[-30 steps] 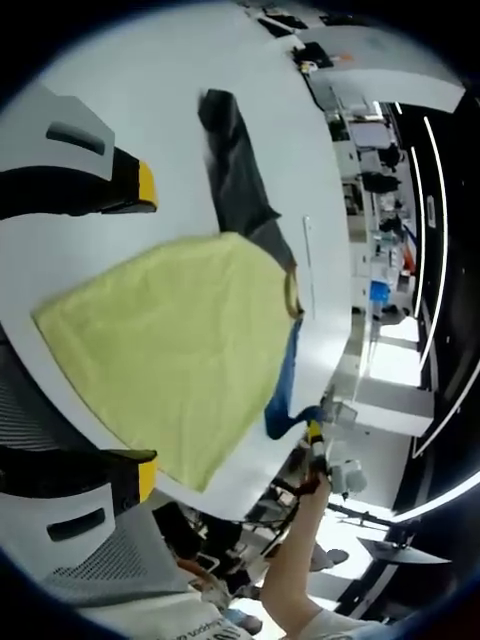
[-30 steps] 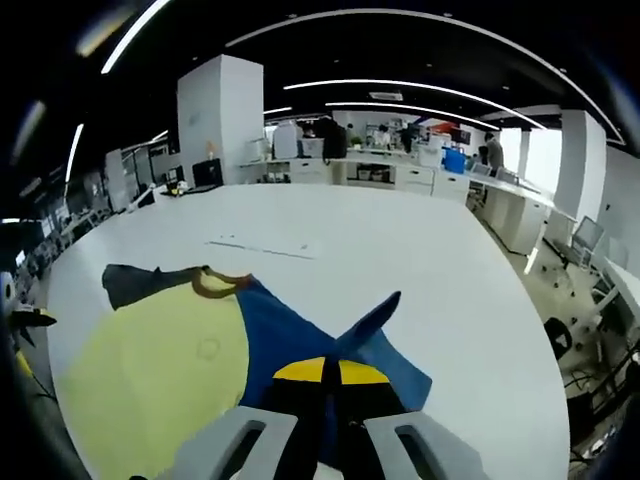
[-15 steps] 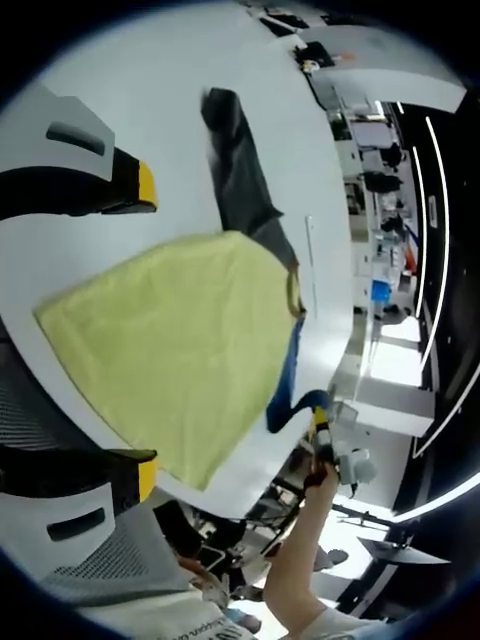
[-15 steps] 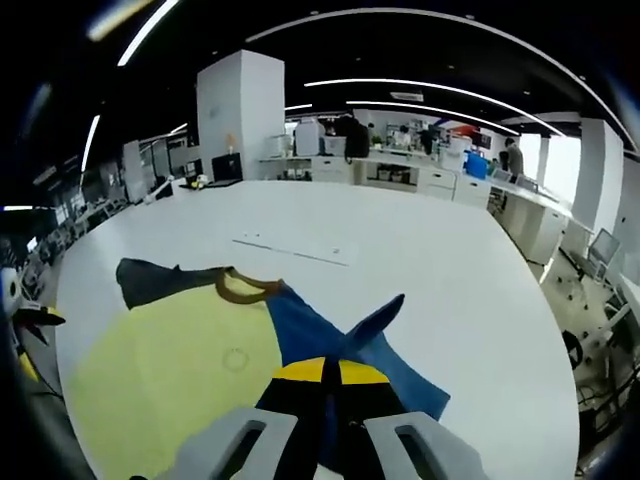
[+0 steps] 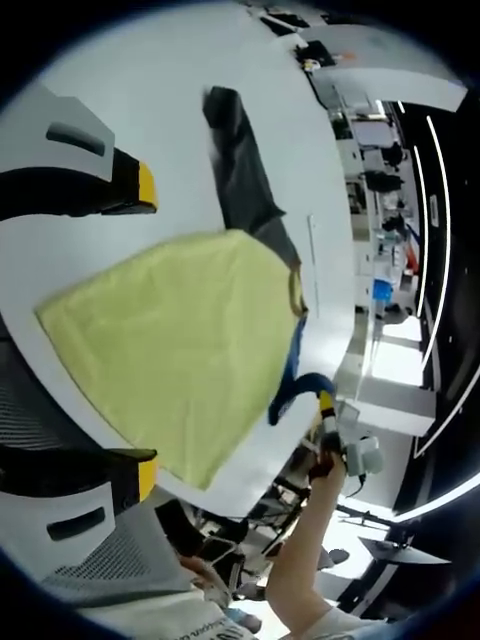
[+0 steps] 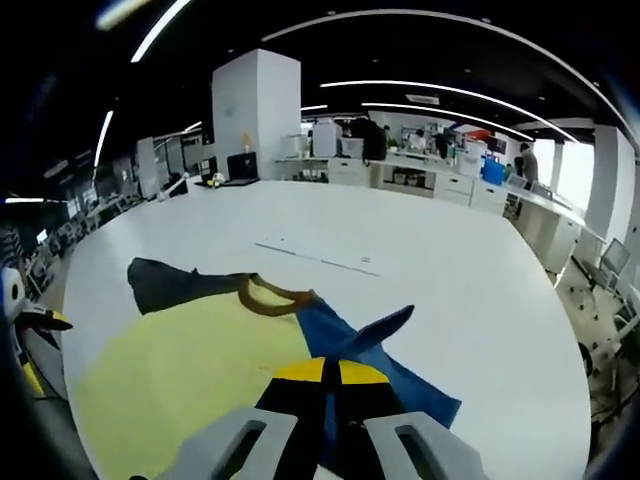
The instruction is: Fold the garment on the visible template until the final outline fits inside the template.
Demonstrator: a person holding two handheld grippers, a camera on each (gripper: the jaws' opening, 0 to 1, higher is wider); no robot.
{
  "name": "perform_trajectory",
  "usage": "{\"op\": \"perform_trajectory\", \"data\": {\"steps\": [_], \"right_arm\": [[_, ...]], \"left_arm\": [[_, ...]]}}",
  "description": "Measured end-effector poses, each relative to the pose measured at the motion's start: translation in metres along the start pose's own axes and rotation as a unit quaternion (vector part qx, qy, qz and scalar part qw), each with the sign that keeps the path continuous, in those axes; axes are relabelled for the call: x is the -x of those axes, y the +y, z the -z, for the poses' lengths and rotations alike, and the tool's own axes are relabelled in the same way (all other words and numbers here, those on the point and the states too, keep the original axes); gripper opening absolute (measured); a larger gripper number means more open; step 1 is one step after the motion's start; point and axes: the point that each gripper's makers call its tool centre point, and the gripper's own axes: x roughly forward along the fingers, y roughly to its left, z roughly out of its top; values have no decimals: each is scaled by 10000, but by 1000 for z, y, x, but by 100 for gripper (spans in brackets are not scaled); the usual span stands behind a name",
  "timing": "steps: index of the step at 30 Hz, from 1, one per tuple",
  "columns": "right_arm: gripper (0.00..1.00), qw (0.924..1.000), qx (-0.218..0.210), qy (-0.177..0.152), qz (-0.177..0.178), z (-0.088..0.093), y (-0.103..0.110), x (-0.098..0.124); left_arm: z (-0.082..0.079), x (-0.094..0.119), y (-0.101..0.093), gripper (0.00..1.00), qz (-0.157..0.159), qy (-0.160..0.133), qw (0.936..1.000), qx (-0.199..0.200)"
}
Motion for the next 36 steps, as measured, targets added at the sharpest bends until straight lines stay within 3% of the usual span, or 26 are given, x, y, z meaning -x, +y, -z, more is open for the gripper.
{"op": "perform_trajectory", "data": {"steps": [14, 36], "right_arm": [[0, 9997, 8, -75, -228, -16, 25, -23], [0, 9986, 44, 66, -514, -26, 71, -46]], "left_arm": [[2, 2, 2, 93, -20, -3, 10000, 49], [7, 4, 7, 93, -84, 15, 9999, 83]]}}
